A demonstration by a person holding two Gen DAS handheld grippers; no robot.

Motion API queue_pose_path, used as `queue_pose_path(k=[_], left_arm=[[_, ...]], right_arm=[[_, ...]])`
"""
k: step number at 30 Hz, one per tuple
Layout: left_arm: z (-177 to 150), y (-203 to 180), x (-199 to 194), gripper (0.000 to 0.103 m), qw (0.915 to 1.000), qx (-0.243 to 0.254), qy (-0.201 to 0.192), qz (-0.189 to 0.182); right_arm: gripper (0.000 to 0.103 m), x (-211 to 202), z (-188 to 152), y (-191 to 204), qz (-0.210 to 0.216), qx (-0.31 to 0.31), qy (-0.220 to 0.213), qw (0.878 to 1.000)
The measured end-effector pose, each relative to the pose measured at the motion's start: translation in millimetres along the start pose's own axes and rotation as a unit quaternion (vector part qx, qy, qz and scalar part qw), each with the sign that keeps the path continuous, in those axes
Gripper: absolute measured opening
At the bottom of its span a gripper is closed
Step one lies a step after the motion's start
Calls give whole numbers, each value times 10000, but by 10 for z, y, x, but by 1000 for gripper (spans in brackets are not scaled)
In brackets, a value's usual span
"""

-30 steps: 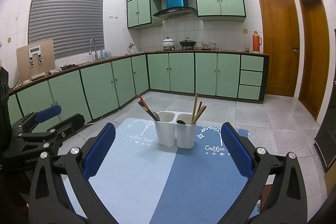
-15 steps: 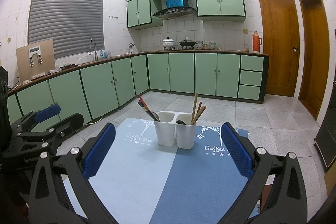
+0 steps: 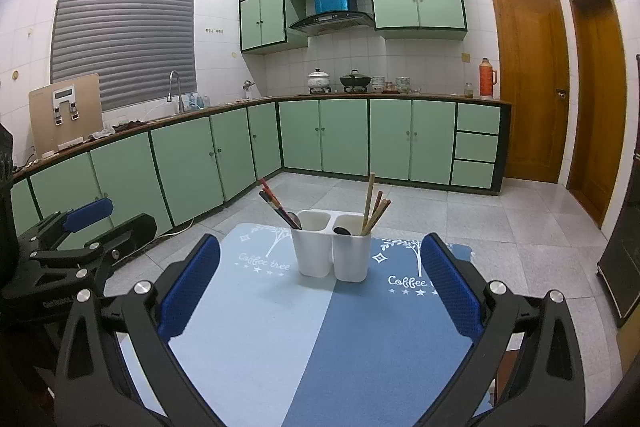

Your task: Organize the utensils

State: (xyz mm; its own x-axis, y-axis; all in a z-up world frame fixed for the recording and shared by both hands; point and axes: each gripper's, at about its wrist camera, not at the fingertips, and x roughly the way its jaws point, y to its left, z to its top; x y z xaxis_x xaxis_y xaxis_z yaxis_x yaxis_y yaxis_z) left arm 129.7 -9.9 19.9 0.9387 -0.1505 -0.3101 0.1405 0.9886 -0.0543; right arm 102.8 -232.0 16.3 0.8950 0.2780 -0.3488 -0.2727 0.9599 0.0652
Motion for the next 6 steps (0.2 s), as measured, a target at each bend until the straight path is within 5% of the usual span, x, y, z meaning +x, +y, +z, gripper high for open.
queue_pose_path(k=[6], left_arm=[[-7, -11, 21, 97, 10000, 1, 8, 13]], right_arm=[[97, 6, -11, -11, -11, 14, 3, 10000]])
